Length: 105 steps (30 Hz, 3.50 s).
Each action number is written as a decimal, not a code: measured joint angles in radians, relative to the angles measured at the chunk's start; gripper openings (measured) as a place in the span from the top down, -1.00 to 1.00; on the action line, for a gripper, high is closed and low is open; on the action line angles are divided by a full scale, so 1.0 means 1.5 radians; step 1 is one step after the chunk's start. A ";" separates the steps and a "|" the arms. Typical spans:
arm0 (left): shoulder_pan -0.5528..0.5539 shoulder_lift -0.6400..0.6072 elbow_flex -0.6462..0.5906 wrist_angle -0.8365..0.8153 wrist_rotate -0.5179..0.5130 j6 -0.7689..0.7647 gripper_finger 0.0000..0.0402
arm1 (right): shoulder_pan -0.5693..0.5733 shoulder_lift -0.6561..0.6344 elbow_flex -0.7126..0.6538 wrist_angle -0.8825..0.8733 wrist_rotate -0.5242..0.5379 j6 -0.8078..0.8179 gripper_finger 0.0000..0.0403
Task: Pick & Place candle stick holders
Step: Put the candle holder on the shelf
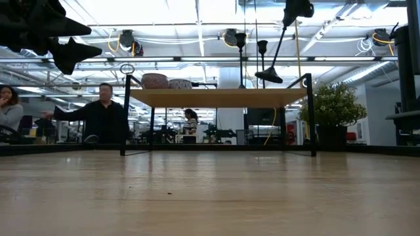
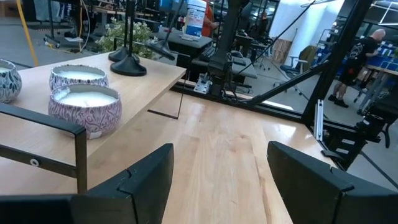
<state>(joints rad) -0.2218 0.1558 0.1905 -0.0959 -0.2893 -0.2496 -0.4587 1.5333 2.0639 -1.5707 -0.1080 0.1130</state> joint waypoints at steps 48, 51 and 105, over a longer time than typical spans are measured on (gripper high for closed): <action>0.000 0.000 0.000 -0.009 -0.001 -0.018 -0.33 | -0.017 0.001 -0.063 0.102 0.042 -0.030 0.41; 0.000 0.000 0.000 -0.009 -0.001 -0.020 -0.33 | -0.022 0.001 -0.063 0.090 0.040 -0.031 0.40; 0.000 0.000 0.001 -0.008 -0.023 -0.044 -0.33 | -0.048 -0.002 0.023 -0.001 -0.053 0.004 0.97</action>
<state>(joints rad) -0.2219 0.1562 0.1913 -0.1081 -0.3241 -0.3161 -0.5304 1.5311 2.0991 -1.5715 -0.1879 0.1187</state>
